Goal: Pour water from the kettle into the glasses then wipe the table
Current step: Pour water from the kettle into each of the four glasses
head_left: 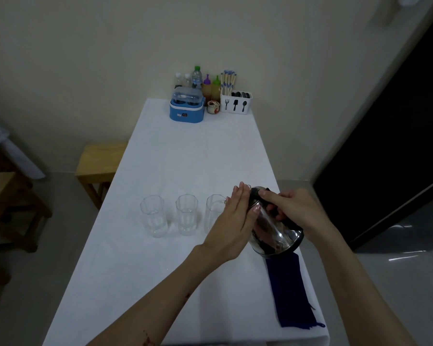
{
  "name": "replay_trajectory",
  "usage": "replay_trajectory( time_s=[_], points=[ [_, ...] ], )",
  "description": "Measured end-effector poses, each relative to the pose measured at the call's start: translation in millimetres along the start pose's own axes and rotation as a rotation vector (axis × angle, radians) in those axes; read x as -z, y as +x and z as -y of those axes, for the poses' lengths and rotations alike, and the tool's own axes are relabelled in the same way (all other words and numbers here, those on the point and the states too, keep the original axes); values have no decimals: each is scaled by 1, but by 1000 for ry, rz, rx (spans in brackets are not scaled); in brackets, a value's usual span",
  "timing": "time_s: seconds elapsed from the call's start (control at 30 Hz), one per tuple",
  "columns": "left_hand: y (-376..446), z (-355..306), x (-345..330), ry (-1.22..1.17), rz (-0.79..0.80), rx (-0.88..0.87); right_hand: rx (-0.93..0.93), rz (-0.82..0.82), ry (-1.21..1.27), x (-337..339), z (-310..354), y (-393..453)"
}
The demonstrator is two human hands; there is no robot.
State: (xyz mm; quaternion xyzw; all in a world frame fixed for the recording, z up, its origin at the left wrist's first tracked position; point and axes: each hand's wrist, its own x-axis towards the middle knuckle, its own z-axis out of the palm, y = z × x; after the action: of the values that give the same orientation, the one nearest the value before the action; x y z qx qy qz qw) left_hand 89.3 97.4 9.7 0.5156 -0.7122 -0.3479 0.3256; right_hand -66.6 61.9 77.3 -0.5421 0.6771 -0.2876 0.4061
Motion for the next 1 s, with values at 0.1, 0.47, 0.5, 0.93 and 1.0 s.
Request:
replay_trajectory(
  time_s=[0.1, 0.47, 0.5, 0.93, 1.0],
  points=[
    [0, -1, -1, -9, 1, 0, -3, 2, -3, 0, 1, 1],
    [0, 0, 0, -22, 9, 7, -3, 1, -2, -1, 1, -1],
    [0, 0, 0, -22, 10, 8, -4, 2, -1, -1, 1, -1],
    [-1, 2, -1, -25, 20, 13, -19, -12, -7, -2, -1, -2],
    [-1, 1, -1, -29, 22, 16, -19, -12, -11, -2, -1, -2]
  ],
)
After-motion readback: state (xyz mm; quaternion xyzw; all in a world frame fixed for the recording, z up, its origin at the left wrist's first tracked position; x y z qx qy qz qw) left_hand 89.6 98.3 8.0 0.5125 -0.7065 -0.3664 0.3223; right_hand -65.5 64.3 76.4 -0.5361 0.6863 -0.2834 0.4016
